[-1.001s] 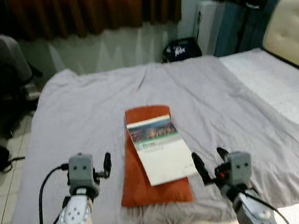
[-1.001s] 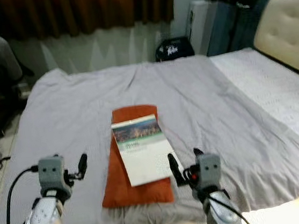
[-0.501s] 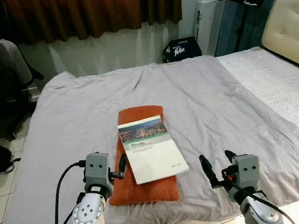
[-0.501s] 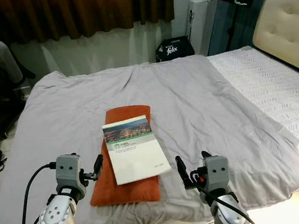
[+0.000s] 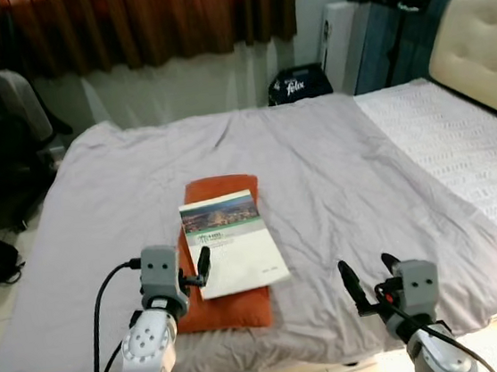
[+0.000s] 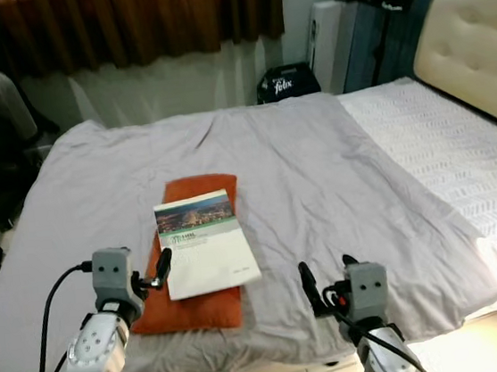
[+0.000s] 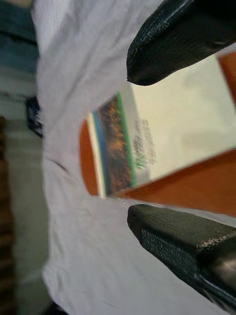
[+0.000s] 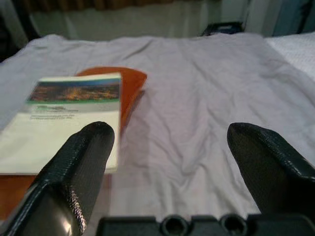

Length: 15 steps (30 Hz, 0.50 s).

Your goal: Clean up the room

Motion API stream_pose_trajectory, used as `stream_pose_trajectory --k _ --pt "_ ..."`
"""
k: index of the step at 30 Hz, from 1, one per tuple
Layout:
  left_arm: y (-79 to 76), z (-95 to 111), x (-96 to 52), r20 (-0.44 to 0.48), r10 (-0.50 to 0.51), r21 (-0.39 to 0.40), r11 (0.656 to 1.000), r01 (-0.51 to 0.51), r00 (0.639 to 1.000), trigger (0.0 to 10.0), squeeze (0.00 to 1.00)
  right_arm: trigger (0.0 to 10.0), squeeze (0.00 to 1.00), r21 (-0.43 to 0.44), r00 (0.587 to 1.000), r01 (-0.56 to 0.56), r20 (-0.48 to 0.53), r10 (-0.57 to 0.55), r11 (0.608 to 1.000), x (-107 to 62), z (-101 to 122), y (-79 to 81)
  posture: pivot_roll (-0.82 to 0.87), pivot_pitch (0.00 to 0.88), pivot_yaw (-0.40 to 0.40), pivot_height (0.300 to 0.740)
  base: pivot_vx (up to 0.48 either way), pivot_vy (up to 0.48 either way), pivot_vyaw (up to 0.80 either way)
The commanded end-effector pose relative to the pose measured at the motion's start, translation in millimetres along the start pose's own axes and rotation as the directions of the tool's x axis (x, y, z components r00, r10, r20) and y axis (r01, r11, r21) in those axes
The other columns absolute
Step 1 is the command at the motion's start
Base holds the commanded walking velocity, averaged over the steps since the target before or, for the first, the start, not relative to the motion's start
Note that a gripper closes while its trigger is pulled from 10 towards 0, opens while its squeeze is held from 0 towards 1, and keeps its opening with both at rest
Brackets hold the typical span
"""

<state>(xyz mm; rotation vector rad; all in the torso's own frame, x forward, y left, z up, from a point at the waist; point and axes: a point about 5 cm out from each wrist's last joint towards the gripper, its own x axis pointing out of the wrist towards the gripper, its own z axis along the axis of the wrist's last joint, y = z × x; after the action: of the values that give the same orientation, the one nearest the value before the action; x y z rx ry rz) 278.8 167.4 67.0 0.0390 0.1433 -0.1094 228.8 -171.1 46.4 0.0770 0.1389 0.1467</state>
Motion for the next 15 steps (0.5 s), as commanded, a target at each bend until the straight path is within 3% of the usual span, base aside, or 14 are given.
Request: stream_pose_trajectory --k 1,7,10,14,15 --pt "4.1 5 4.1 0.017 0.014 -0.016 1.0 -0.014 1.0 10.0 0.0 10.0 0.0 -0.018 1.0 -0.003 0.016 0.003 1.0 1.0 6 -1.8 -0.01 0.0 -0.008 0.74 0.398 0.0 0.0" --pt "13.8 3 8.0 -0.009 0.052 0.028 0.998 -0.052 0.999 10.0 0.0 10.0 0.0 -0.019 1.0 -0.003 0.014 0.003 1.0 -0.6 5 -1.9 -0.01 0.0 -0.004 0.74 0.0 0.0 0.0" --pt "13.2 5 0.1 0.019 0.05 0.023 0.998 -0.051 0.999 10.0 0.0 10.0 0.0 -0.012 1.0 0.001 0.025 -0.001 1.0 -2.7 6 -1.8 -0.01 0.0 0.002 0.74 0.0 0.0 0.0" --pt "15.5 16 -35.4 0.115 0.056 -0.058 0.997 -0.05 0.992 10.0 0.0 10.0 0.0 0.021 0.994 0.016 0.107 -0.019 1.0 -13.0 21 -3.7 -0.01 0.0 0.005 0.74 0.232 0.097 0.0" --pt "15.5 16 -35.4 0.115 0.056 -0.058 0.997 -0.05 0.992 10.0 0.0 10.0 0.0 0.021 0.994 0.016 0.107 -0.019 1.0 -13.0 21 -3.7 -0.01 0.0 0.005 0.74 0.285 0.386 0.0"
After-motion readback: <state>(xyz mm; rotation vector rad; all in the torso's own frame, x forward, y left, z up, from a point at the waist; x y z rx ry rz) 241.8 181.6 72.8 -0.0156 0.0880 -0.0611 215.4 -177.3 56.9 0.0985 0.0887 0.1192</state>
